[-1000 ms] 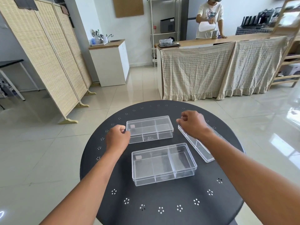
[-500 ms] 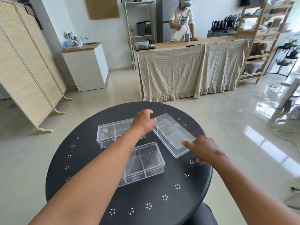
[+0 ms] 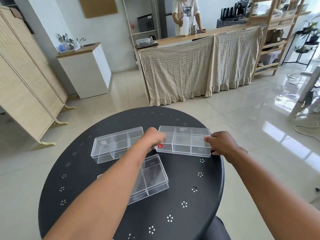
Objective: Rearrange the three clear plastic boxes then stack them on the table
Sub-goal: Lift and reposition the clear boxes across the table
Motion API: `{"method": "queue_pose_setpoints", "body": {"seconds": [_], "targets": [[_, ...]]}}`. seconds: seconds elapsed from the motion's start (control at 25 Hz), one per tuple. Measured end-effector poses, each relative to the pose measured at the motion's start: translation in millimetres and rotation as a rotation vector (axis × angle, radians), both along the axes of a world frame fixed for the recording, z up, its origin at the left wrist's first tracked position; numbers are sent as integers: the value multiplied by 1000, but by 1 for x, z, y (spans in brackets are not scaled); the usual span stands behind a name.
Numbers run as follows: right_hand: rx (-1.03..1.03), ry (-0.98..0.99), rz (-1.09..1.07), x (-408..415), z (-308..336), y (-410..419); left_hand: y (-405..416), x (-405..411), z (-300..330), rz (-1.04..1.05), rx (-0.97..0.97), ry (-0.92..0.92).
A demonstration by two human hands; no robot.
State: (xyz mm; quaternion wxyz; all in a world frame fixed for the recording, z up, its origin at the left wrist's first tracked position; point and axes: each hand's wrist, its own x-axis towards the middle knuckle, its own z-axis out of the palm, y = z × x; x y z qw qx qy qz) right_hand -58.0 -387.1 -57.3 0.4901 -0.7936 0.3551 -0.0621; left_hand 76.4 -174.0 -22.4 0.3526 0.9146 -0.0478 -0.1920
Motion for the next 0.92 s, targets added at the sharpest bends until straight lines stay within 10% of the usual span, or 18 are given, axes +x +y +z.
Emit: {"method": "queue_pose_setpoints", "body": {"seconds": [0.36, 0.92], "targets": [[441, -321, -148, -1, 41, 6, 15, -8, 37, 17, -288, -247], [457, -511, -302, 5, 40, 23, 37, -24, 13, 245, -568, -85]]}}
